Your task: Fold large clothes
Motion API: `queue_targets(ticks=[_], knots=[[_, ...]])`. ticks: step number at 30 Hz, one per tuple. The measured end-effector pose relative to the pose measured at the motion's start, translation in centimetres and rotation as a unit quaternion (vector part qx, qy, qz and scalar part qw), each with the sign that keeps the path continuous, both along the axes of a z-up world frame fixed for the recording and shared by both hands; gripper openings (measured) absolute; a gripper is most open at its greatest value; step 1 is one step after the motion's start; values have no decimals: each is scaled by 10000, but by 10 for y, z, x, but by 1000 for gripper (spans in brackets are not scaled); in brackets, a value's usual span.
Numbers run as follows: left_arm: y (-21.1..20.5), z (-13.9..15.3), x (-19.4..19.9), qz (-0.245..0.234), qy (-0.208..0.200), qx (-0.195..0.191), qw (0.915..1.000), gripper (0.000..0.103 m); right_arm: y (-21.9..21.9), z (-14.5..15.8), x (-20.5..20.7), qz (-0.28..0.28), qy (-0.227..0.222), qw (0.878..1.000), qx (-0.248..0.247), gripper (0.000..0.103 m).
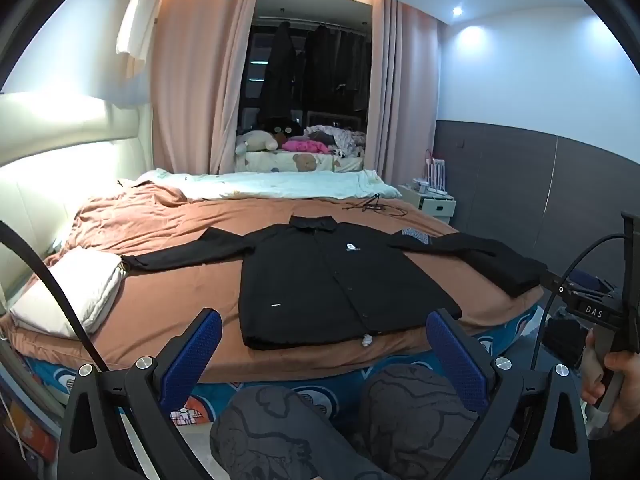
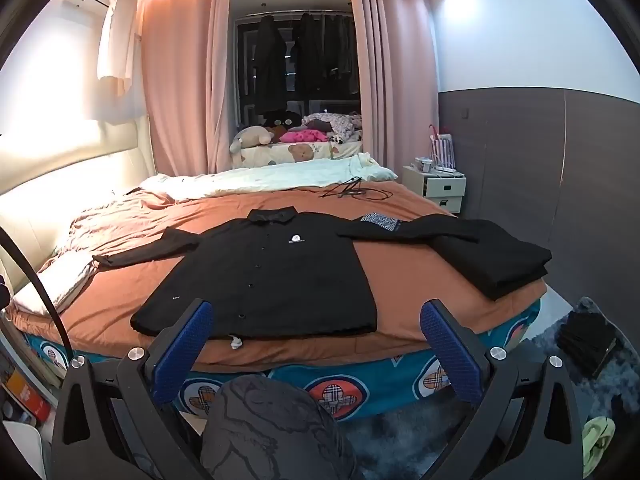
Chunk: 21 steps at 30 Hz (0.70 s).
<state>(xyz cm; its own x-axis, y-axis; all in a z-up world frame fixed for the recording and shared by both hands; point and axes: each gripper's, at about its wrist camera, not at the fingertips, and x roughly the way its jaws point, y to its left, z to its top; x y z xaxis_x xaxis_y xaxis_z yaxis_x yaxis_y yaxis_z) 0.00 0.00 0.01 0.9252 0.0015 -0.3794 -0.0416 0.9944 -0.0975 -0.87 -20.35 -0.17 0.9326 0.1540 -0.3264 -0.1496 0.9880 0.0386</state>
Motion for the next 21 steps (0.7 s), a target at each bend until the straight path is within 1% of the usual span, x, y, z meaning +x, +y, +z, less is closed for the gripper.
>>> queue_targets(ticks=[9,15,16,21], knots=[[-1,-3,3,-60,43,25,10000,103,0,1,0,-7,-1,10000,7,103],[9,-2,0,-81,4,-24,10000,103,1,4,2,-10,19,10000,34,103],[0,-2,1,-61,22,41,10000,103,1,4,3,-11,25,10000,33,103],[-2,1,-4,-86,-11,45,10000,103,0,1,-2,-1,2,10000,17,103]])
